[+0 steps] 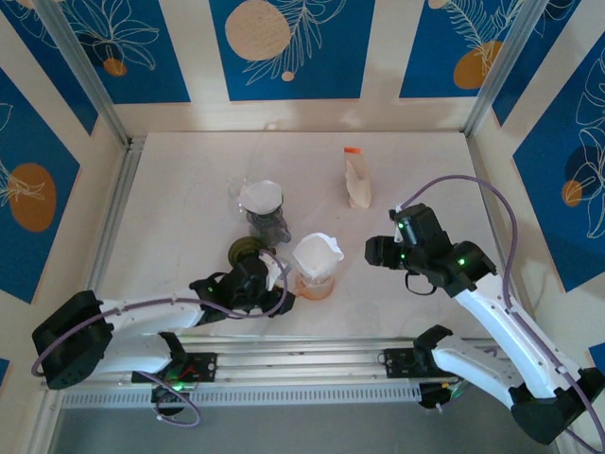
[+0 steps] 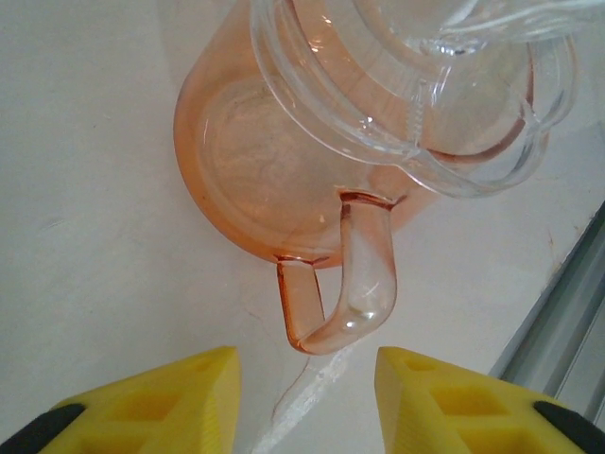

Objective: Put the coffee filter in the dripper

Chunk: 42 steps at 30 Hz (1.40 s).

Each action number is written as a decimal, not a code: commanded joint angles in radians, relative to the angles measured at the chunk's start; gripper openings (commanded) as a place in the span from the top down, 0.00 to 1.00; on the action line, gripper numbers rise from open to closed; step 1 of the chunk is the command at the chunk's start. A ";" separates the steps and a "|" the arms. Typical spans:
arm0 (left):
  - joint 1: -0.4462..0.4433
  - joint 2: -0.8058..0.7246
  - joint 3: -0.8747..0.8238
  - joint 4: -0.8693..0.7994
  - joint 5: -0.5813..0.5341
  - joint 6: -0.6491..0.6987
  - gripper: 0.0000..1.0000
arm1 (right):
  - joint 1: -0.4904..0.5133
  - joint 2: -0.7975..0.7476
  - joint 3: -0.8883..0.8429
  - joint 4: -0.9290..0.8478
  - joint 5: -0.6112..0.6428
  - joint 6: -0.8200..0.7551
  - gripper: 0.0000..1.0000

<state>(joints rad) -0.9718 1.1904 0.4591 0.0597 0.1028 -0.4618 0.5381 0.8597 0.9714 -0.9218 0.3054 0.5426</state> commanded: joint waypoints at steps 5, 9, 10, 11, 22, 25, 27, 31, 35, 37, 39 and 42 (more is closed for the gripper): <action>-0.033 -0.125 0.012 -0.140 0.016 0.021 0.53 | -0.018 -0.036 -0.025 -0.011 -0.040 -0.019 0.39; -0.059 -0.100 0.021 -0.102 0.005 0.033 0.48 | -0.024 -0.036 -0.037 0.002 -0.052 -0.015 0.39; -0.060 -0.076 0.024 -0.081 0.007 0.035 0.48 | -0.025 -0.036 -0.040 0.004 -0.055 -0.014 0.39; -0.061 -0.048 0.027 -0.061 0.009 0.040 0.47 | -0.025 -0.036 -0.040 0.003 -0.059 -0.012 0.39; -0.060 0.105 0.041 0.098 0.018 0.055 0.45 | -0.030 -0.053 -0.034 -0.023 -0.063 -0.021 0.39; -0.060 0.137 0.048 0.132 0.012 0.052 0.48 | -0.035 -0.052 -0.034 -0.019 -0.065 -0.026 0.39; -0.061 0.157 0.054 0.149 -0.002 0.051 0.53 | -0.037 -0.051 -0.034 -0.015 -0.069 -0.027 0.39; -0.061 0.192 0.061 0.196 -0.037 0.039 0.58 | -0.044 -0.051 -0.040 -0.012 -0.072 -0.029 0.39; -0.061 0.223 0.061 0.252 -0.072 0.024 0.59 | -0.047 -0.051 -0.046 -0.010 -0.076 -0.026 0.39; -0.061 0.236 0.057 0.278 -0.085 0.019 0.59 | -0.047 -0.053 -0.052 -0.006 -0.082 -0.024 0.39; -0.060 0.245 0.050 0.300 -0.092 0.017 0.59 | -0.048 -0.053 -0.058 -0.003 -0.083 -0.021 0.39; -0.060 0.258 0.043 0.311 -0.107 0.020 0.60 | -0.049 -0.055 -0.064 -0.005 -0.082 -0.021 0.39</action>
<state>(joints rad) -1.0218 1.4326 0.4984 0.3111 0.0292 -0.4381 0.4950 0.8192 0.9203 -0.9279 0.2493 0.5293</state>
